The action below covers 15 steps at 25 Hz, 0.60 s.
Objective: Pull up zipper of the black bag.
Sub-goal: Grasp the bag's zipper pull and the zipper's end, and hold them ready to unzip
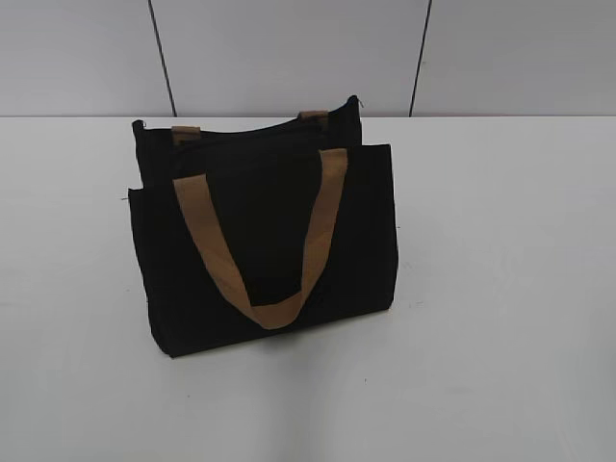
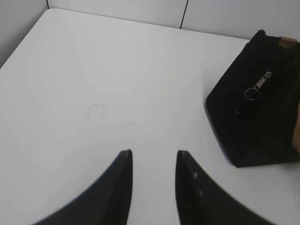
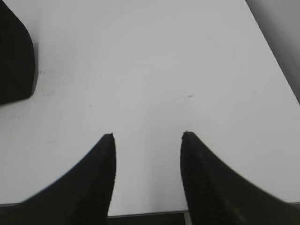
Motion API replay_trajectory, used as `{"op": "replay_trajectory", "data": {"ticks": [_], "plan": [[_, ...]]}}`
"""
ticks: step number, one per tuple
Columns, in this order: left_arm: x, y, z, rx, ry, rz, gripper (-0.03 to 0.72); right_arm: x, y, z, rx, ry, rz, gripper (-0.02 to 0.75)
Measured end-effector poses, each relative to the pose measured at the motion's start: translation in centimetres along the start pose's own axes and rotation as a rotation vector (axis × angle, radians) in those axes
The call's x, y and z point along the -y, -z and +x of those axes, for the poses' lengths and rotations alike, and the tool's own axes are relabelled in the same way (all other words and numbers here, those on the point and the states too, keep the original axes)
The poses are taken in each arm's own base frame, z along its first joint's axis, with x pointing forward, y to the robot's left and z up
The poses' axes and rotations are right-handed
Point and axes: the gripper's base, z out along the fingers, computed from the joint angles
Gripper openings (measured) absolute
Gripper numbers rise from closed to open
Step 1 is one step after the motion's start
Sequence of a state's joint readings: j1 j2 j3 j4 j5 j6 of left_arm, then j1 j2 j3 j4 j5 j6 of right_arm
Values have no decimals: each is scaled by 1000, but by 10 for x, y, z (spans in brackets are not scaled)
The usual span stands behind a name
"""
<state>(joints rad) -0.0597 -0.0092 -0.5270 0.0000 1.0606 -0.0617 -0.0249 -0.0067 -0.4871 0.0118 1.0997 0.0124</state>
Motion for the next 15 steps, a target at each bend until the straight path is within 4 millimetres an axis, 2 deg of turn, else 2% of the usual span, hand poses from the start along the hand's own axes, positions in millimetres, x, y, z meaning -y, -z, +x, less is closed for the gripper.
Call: {"op": "replay_trajectory", "data": {"ticks": [4, 8, 10, 15], "plan": [[0, 1, -5, 30, 0, 3, 258, 0, 0, 0, 0, 0, 0, 359], [7, 4, -31, 175, -5, 64, 349, 0, 0, 0, 0, 0, 0, 359], [9, 0, -41, 224, -12, 89, 386, 0, 0, 0, 0, 0, 0, 359], [11, -17, -64, 292, -60, 89, 409, 0, 0, 0, 0, 0, 0, 359]]}}
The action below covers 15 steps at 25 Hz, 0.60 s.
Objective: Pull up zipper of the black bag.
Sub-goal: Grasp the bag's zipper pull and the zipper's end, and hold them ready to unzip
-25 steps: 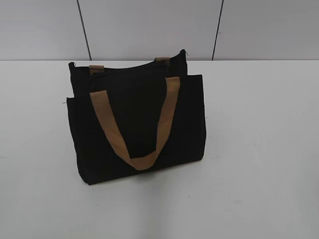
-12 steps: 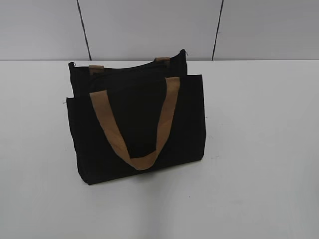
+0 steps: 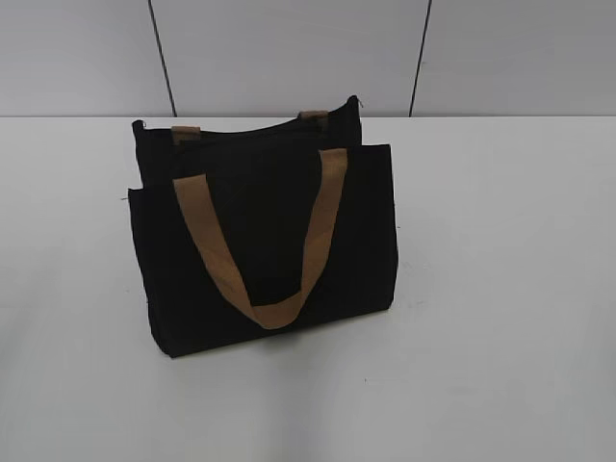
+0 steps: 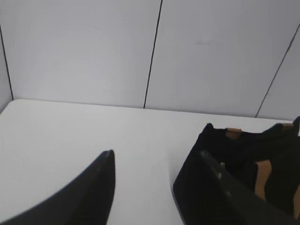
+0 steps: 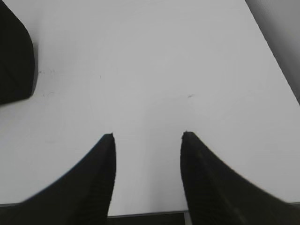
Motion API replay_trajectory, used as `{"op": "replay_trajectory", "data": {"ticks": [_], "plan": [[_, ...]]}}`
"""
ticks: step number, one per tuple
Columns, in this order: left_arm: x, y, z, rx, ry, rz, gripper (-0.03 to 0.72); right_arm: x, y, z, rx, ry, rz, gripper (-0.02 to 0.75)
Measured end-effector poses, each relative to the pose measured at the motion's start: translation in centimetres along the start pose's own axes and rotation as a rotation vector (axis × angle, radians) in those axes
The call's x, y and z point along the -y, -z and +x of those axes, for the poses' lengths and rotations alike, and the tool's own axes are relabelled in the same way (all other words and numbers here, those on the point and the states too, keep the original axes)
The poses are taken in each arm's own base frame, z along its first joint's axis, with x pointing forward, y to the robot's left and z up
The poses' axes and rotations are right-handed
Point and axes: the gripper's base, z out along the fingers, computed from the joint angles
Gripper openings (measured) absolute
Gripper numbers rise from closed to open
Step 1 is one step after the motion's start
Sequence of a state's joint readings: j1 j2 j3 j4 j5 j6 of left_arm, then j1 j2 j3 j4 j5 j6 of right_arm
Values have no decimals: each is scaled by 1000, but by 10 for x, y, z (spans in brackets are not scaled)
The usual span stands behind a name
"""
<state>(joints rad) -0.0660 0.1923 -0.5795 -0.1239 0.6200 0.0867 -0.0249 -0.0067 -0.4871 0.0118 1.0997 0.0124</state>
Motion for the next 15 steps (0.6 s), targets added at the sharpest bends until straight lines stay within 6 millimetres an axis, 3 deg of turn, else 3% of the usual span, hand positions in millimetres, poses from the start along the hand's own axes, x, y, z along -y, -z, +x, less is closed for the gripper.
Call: {"op": "replay_trajectory", "data": {"ticks": [7, 10, 15], "plan": [[-1, -40, -16, 127, -72, 27, 412, 0, 0, 0, 0, 0, 0, 359], [1, -61, -8, 129, -102, 51, 412, 0, 0, 0, 0, 0, 0, 359], [7, -93, 24, 157, -94, 91, 412, 0, 0, 0, 0, 0, 0, 359]]}}
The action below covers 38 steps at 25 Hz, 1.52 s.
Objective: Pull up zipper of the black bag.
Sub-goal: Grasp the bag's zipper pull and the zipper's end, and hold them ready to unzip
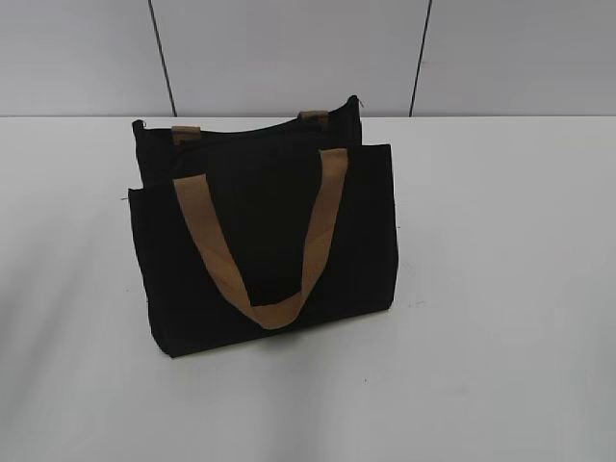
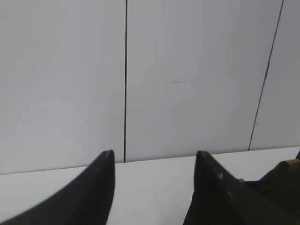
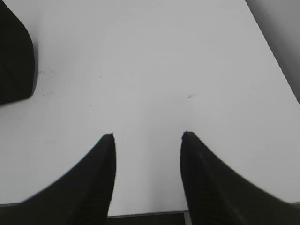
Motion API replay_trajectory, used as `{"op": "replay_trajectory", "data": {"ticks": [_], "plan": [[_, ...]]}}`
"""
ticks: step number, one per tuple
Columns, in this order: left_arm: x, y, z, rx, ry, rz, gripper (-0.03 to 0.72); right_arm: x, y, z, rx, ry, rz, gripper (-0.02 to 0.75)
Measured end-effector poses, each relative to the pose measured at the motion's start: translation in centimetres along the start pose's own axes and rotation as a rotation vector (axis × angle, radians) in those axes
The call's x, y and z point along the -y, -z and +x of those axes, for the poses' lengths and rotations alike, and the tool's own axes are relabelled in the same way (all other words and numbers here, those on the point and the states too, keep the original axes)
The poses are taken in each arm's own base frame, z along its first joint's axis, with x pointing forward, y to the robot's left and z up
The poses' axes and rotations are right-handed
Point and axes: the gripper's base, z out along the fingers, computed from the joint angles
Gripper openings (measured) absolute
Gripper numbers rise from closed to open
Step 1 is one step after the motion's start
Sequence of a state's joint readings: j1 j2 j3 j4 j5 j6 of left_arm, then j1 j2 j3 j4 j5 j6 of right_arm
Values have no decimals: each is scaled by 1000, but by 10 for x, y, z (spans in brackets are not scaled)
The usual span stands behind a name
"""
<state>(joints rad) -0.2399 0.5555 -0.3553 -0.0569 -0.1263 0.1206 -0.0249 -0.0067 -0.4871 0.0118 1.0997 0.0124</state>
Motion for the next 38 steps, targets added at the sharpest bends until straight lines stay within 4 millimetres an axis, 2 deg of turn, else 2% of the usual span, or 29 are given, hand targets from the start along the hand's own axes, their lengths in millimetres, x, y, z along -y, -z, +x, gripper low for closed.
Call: {"op": "replay_trajectory", "data": {"ticks": [5, 12, 17, 25, 29, 38], "plan": [[2, -20, 41, -139, 65, -11, 412, 0, 0, 0, 0, 0, 0, 359], [9, -49, 75, -332, 62, 17, 406, 0, 0, 0, 0, 0, 0, 359], [25, -64, 92, -373, 10, 101, 397, 0, 0, 0, 0, 0, 0, 359], [48, -82, 133, -500, -38, 188, 397, 0, 0, 0, 0, 0, 0, 359], [51, -88, 147, -516, -47, 190, 397, 0, 0, 0, 0, 0, 0, 359], [53, -98, 166, -497, -57, 183, 397, 0, 0, 0, 0, 0, 0, 359]]}}
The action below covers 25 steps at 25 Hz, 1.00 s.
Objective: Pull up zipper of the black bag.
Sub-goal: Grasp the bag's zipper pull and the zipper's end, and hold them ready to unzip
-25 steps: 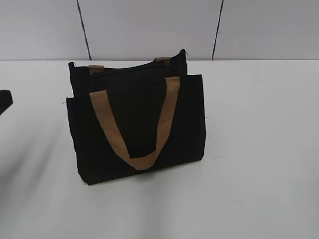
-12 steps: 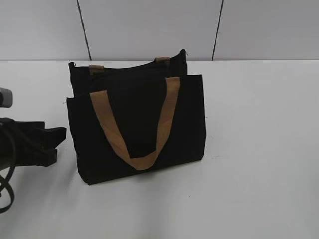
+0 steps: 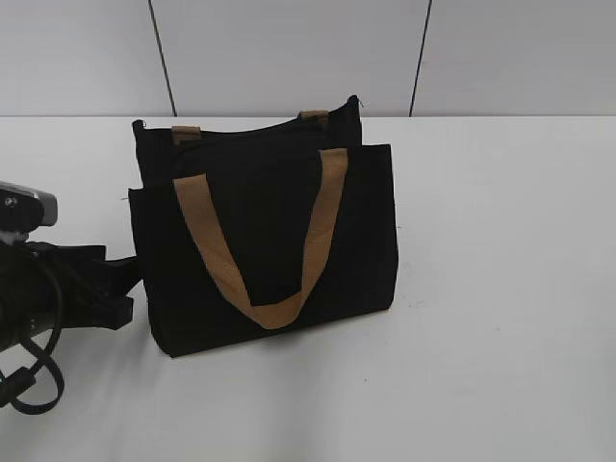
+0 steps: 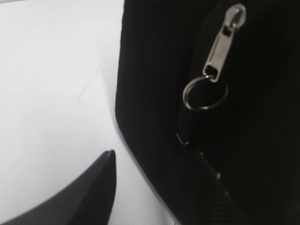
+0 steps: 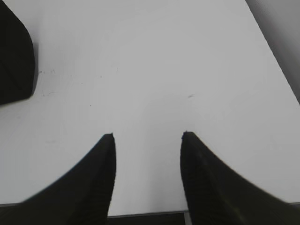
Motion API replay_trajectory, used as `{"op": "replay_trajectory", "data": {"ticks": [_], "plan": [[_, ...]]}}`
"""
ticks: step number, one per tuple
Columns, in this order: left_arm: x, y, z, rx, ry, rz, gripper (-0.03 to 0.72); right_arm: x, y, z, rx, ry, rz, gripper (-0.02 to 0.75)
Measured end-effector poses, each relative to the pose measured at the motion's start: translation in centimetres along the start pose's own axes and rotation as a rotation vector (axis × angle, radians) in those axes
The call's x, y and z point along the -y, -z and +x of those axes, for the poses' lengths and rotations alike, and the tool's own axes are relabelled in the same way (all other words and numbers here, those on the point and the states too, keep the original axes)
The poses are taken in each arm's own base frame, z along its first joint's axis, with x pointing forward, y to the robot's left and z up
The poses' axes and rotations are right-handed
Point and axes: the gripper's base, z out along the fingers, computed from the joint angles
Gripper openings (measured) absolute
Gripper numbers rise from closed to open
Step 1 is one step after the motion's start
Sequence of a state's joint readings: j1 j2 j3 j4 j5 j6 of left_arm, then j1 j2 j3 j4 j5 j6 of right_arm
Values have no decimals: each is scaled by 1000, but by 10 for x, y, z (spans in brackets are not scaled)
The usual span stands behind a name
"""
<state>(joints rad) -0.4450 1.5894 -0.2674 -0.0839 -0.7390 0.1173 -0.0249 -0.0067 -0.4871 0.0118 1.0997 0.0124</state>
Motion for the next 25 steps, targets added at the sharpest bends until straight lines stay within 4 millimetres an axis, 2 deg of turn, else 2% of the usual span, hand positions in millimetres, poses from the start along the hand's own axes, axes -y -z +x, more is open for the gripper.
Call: {"op": "replay_trajectory", "data": {"ticks": [10, 20, 25], "plan": [[4, -14, 13, 15, -33, 22, 397, 0, 0, 0, 0, 0, 0, 359], [4, -14, 12, 24, -36, 25, 397, 0, 0, 0, 0, 0, 0, 359], [4, -13, 2, 132, -40, 22, 397, 0, 0, 0, 0, 0, 0, 359]]}}
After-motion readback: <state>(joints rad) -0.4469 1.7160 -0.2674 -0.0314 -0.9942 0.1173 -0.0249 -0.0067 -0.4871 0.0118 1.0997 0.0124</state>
